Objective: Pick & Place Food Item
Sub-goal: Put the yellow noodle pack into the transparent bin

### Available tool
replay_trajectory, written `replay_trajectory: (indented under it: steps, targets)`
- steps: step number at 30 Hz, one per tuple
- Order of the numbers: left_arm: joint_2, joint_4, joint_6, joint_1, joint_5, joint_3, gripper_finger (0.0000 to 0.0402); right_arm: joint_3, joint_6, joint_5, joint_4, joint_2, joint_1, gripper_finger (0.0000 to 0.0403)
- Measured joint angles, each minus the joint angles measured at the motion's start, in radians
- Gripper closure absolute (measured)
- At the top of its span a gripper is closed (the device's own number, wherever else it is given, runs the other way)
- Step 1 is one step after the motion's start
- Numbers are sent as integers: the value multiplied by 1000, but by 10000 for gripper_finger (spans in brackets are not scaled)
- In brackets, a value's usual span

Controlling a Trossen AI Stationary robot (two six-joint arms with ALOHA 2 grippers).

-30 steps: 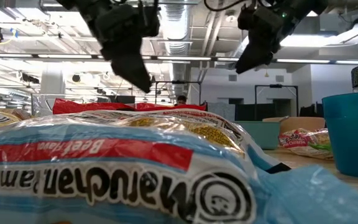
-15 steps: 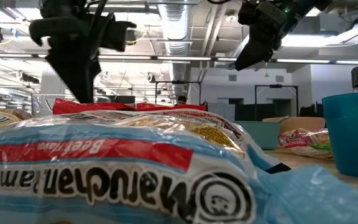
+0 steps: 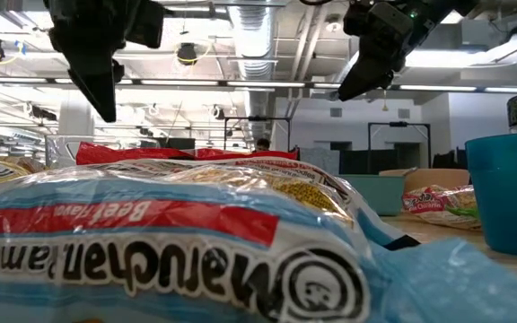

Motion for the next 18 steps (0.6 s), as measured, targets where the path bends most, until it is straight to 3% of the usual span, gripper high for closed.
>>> replay_trajectory:
  steps: [5,11,18]
  targets:
    - [-50,-30,-34,-19,11,0,224,0,0,0,0,0,0,288]
    - [-48,-34,-37,-23,75,0,224,0,7,-3,-6,0,0,288]
    - [-44,-96,-114,-23,77,-1,224,0,26,-3,-13,0,1,288]
